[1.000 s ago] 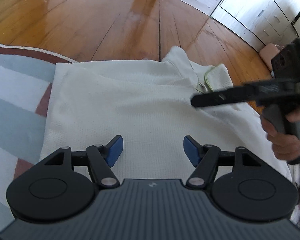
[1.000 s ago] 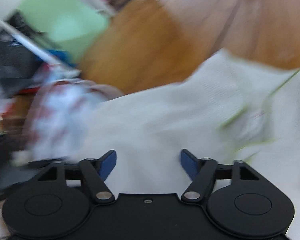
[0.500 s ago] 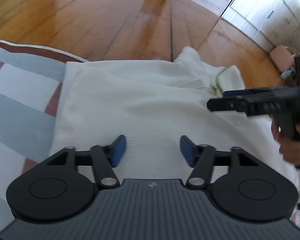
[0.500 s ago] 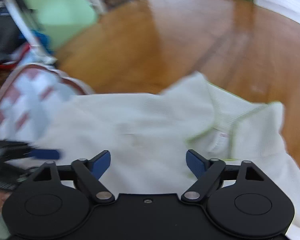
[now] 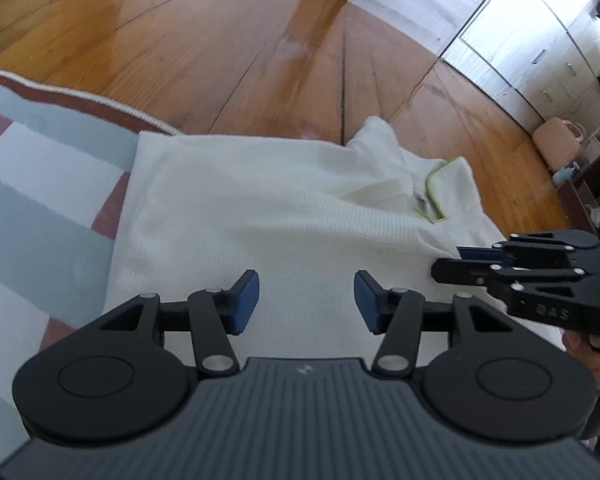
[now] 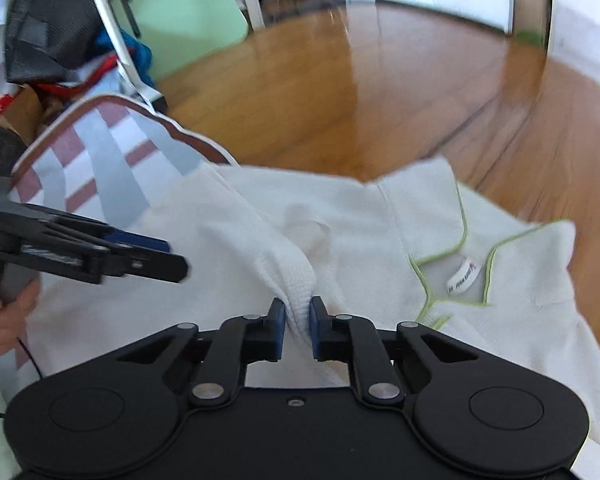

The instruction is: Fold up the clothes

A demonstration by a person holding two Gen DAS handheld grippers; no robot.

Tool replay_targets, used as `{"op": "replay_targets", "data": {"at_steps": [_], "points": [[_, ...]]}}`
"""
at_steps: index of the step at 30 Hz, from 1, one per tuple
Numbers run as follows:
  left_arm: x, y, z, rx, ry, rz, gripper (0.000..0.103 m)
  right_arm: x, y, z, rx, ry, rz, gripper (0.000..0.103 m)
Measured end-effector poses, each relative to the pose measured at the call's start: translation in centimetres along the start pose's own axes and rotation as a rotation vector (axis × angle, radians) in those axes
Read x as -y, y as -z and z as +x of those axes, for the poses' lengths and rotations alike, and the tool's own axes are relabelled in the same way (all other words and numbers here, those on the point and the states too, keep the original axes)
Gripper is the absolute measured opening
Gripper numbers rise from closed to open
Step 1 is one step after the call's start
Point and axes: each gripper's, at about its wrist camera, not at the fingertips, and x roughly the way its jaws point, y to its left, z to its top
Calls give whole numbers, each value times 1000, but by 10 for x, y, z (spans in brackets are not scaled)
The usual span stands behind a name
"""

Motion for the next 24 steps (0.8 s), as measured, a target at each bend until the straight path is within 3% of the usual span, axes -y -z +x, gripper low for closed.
{"op": "replay_targets", "data": {"at_steps": [2,5,8,11,13,14,16,17,20,24], "points": [[3,1,-2,9,20,6,55,-8,2,-5,-12,-65,-8,11],[7,2,-1,-6,67,-4,55,-19,11,3,-107,-234,6,11],[12,5,3,-35,98,-11,64,-44,31,12,-181,-317,-30,12],[20,12,11,-88,-47,57,65,-56,39,11,-197,-333,-50,26],[26,17,17,-124,-156,109,55,-52,38,8,-198,-350,-19,32],[27,18,17,-132,-175,120,48,-43,34,6,-192,-358,29,36],[26,18,13,-139,-185,132,12,-28,28,7,-176,-324,90,40],[25,18,11,-142,-189,138,7,-21,26,8,-172,-299,111,40],[24,18,5,-152,-203,155,3,-2,19,13,-158,-224,173,40],[13,16,0,-169,-154,128,3,25,10,20,-139,-122,255,40]]}}
